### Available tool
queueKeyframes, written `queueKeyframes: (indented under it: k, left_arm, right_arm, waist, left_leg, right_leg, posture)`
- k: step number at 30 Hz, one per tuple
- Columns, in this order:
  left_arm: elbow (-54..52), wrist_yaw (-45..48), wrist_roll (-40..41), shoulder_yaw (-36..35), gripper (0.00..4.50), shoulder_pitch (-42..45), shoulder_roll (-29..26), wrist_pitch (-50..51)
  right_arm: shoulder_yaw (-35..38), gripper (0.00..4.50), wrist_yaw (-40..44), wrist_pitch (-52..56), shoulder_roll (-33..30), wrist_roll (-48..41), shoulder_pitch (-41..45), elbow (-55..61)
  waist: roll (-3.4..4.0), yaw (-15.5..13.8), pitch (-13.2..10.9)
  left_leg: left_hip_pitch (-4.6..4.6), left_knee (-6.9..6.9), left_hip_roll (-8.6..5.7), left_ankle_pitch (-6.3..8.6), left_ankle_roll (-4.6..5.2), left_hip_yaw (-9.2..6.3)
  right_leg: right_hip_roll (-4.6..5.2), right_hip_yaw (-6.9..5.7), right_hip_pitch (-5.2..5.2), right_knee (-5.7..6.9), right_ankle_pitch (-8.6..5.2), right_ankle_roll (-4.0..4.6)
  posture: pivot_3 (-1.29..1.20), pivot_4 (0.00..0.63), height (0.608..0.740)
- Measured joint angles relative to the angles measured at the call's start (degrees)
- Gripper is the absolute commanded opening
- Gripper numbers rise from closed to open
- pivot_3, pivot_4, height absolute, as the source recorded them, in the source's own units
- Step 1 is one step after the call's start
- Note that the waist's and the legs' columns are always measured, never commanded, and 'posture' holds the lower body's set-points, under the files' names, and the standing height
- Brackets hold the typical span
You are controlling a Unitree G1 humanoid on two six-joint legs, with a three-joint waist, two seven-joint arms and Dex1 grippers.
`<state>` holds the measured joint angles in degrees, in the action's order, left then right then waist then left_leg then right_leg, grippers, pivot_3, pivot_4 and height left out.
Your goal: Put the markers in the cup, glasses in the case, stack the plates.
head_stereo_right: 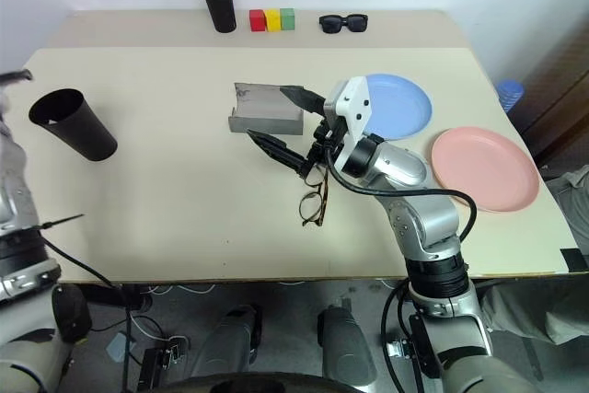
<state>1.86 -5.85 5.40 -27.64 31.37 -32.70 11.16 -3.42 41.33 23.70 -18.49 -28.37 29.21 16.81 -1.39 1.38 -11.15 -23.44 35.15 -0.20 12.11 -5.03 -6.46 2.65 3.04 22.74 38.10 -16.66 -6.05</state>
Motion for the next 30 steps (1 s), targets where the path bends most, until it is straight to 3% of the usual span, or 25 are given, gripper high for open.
queueKeyframes:
  k: [18, 21, 25, 30]
  left_arm:
    - [16.9, -0.5, -1.0, 2.2, 0.03, 0.2, 4.8, -10.7]
    - [17.3, -0.6, -1.0, 2.2, 1.26, 1.1, 4.8, -11.9]
    - [17.6, -1.1, -1.1, 2.2, 3.24, 1.1, 5.3, -12.3]
    - [17.5, -2.0, -1.1, 2.3, 3.24, 1.0, 5.8, -12.7]
  right_arm:
    - [-0.1, 4.5, 0.6, -0.4, -0.5, 0.0, 0.0, -0.4]
    - [-0.1, 4.5, 0.6, -0.4, -0.6, 0.0, -0.2, -0.4]
    - [-0.1, 4.5, 0.6, -0.4, -0.6, 0.0, -0.4, -0.3]
    - [-0.1, 4.5, 0.6, -0.4, -0.6, 0.0, -0.8, -0.2]
  waist:
    - [-0.01, -0.2, 0.0]
    - [-0.01, -0.1, 0.0]
    - [-0.01, -0.2, 0.0]
    - [-0.01, -0.2, 0.0]
  left_leg:
    - [0.0, 0.02, -0.01, 0.0, 0.0, -0.02]
    - [0.0, 0.02, -0.01, 0.0, 0.0, -0.01]
    - [0.0, 0.02, -0.01, 0.0, 0.0, -0.02]
    - [0.0, 0.02, -0.01, 0.0, 0.0, -0.02]
  right_leg:
    - [0.0, -0.01, -0.03, 0.0, 0.0, 0.0]
    - [0.0, -0.01, -0.02, 0.0, 0.0, 0.0]
    - [0.0, -0.01, -0.03, 0.0, 0.0, 0.0]
    - [0.0, -0.01, -0.03, 0.0, 0.0, 0.0]
  posture:
    - [0.0, 0.15, 0.74]
    - [0.0, 0.15, 0.74]
    - [0.0, 0.15, 0.74]
    - [0.0, 0.15, 0.74]
